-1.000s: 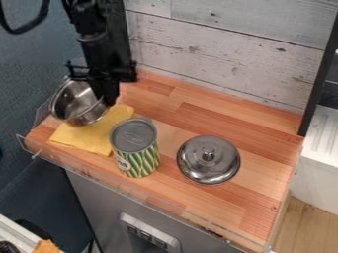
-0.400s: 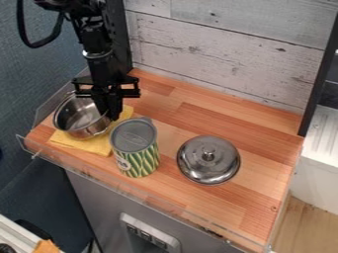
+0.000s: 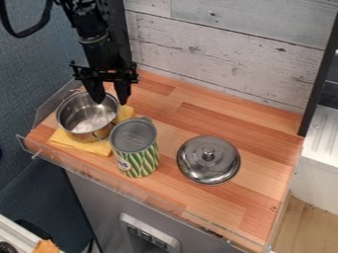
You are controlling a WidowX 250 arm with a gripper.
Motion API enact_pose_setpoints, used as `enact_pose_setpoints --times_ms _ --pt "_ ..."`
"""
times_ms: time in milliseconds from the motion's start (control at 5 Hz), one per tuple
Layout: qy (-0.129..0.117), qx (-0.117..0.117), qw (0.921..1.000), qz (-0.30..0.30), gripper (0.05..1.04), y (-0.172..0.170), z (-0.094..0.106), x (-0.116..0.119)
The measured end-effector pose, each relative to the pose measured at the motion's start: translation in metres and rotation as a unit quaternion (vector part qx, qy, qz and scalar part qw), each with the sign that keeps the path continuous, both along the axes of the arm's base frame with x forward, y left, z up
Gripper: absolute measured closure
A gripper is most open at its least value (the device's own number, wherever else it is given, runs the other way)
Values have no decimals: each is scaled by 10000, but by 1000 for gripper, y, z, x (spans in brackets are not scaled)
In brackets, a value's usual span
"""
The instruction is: Put the silver pot on the yellow cloth
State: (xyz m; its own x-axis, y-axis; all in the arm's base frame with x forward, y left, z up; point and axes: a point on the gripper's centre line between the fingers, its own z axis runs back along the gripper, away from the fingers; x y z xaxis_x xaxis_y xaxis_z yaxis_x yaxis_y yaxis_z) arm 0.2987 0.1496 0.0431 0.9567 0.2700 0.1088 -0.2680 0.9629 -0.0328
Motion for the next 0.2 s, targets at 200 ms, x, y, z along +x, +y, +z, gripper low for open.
enact_pose_setpoints --times_ms 200 --pt "19 111 9998 -187 65 2 3 -1"
